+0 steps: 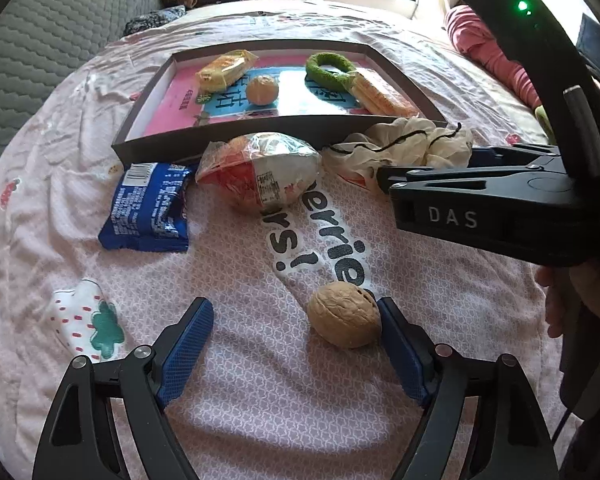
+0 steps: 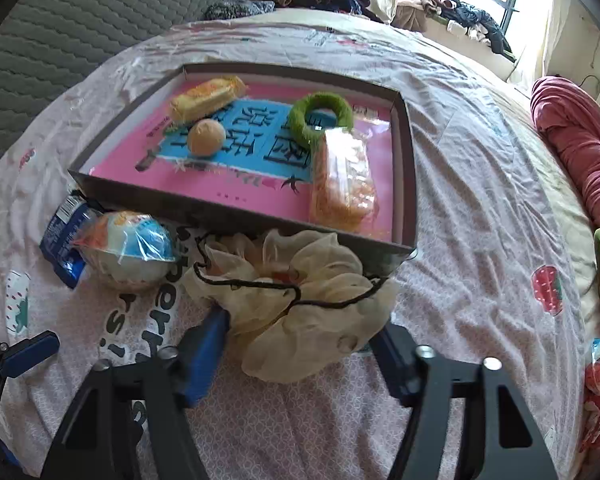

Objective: Organize objects
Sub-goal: 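Grasp the second walnut with the left gripper while the right grasps the white mesh sponge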

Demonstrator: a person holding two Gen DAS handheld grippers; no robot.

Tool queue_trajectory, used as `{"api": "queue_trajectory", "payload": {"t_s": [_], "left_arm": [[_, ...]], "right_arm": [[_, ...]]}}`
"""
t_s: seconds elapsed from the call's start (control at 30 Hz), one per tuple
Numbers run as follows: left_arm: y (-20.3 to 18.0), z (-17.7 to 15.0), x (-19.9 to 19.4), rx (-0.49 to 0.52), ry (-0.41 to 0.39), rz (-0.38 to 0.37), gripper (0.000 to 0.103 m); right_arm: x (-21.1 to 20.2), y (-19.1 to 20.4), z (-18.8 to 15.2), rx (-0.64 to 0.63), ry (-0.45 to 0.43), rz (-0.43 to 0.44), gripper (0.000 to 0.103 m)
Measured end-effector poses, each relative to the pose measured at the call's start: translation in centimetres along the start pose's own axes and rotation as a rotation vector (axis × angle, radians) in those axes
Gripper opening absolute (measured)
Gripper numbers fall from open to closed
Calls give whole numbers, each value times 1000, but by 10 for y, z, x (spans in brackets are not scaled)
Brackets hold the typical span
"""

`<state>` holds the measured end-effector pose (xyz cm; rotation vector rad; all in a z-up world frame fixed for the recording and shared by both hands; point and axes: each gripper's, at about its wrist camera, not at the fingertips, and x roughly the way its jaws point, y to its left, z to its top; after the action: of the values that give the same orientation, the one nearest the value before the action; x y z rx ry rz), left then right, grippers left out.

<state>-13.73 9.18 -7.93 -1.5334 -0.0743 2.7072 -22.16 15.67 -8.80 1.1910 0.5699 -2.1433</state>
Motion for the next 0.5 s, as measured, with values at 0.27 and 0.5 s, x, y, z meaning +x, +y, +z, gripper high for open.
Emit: {"api": "queue_trajectory", "payload": {"t_s": [0.27, 0.5], "left_arm": [[-3, 2, -1, 18, -5, -50, 61], [-3, 1, -2, 15, 1, -97, 35]], "right_arm": [[-1, 7, -1, -16, -10, 49, 33], [-3, 2, -3, 30, -14, 121, 17]]}}
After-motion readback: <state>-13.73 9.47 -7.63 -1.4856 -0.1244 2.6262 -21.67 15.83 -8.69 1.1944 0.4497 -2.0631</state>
